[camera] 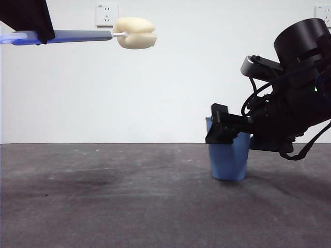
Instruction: Pick up the cup brush,pick up the cup,insert the brush into the cup,clean the cup,put the cup brush back,put the cup back to the fixed position on the table
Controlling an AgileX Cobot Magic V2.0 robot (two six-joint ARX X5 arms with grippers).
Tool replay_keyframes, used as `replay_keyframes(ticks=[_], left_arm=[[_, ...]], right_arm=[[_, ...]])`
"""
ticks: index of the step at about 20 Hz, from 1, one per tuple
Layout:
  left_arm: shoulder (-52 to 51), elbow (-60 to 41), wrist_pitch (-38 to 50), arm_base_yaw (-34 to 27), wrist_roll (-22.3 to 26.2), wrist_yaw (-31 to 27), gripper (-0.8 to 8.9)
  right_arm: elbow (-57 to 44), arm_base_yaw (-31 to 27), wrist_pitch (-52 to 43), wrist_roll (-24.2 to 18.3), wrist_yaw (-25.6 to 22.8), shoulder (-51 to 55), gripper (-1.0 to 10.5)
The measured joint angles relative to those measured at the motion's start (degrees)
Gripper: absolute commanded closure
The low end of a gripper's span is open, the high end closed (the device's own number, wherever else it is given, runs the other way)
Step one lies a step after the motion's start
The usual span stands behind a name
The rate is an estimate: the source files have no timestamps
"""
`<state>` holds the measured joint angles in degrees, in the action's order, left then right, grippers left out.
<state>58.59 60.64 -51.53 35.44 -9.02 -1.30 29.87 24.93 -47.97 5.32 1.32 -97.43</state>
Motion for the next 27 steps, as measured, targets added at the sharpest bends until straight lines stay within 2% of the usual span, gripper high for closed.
replay_keyframes(ticks=[3, 6, 9, 13, 16, 21, 24, 27], left_arm=[[0.00, 0.00, 0.00, 0.00, 0.00, 0.00, 8.22], [0.00, 0.00, -0.02, 0.00, 0.00, 0.00, 8.22], [0.00, 0.00, -1.03, 0.00, 0.31, 0.00, 8.22], [0.00, 0.00, -4.02, 0.00, 4.35, -0.02, 8.22], [0.00, 0.00, -5.11, 0.00, 8.66, -0.02, 8.22], [0.02, 0.00, -9.77, 0.02, 15.74, 0.02, 8.22], [0.39, 0.00, -12.02, 1.38, 18.99, 0.04, 8.22], [1.33, 0.00, -12.50, 5.09, 20.37, 0.31, 8.22]], right_arm=[[0.00, -0.13, -0.15, -0.17, 0.11, -0.09, 7.7], [0.00, -0.13, -0.15, -0.66, 0.17, -0.11, 9.7], [0.00, -0.13, 0.63, -0.70, 0.20, 0.26, 9.6], [-0.07, 1.51, 11.06, -3.61, 0.11, 10.56, 9.6], [2.05, 3.58, 26.86, -9.66, -1.25, 21.22, 9.6], [10.49, 7.82, 58.90, -22.56, -12.83, 28.57, 9.6], [13.75, 10.56, 69.33, -30.95, -20.68, 28.61, 9.6], [14.80, 14.75, 72.32, -39.63, -27.82, 28.61, 9.6]])
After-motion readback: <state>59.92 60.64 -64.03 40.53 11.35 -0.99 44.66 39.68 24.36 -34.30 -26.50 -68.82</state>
